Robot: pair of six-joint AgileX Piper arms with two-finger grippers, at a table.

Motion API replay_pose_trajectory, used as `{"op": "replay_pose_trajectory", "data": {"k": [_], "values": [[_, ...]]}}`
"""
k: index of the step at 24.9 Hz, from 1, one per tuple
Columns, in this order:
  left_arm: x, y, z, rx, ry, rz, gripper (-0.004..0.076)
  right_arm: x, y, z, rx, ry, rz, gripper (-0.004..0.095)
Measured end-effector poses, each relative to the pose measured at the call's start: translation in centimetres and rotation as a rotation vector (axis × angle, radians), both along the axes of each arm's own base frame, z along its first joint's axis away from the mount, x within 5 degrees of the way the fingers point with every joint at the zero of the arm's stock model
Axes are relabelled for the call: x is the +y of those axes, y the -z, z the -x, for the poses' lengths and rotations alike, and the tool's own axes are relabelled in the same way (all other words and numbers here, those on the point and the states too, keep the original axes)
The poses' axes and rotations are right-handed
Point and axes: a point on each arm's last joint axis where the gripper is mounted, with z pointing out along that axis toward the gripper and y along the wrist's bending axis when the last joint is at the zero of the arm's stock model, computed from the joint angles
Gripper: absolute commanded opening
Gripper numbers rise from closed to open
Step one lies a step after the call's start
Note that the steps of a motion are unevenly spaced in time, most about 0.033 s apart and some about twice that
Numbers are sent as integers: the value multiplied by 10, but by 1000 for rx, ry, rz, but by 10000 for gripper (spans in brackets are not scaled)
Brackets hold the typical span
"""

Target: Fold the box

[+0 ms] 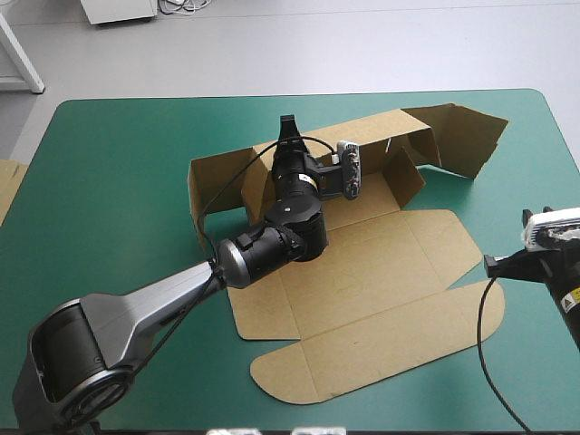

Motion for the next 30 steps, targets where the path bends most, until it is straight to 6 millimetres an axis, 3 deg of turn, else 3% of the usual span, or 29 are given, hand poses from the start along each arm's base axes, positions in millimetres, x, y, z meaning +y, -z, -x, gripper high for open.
{"op": "replay_pose_trajectory", "data": {"k": [8,18,25,30], "values": [[0,4,1,-33,-13,55,-10,-6,12,-12,98,104,-90,237],[2,39,9,-119,179,-34,-10,-6,26,-35,171,156,-176,237],[23,48,4,-139,256,-24,-10,-30,11,-46,116,283,-175,237],[41,45,-3,-109,319,53,-10,-42,-14,-66,80,328,-152,237]]}}
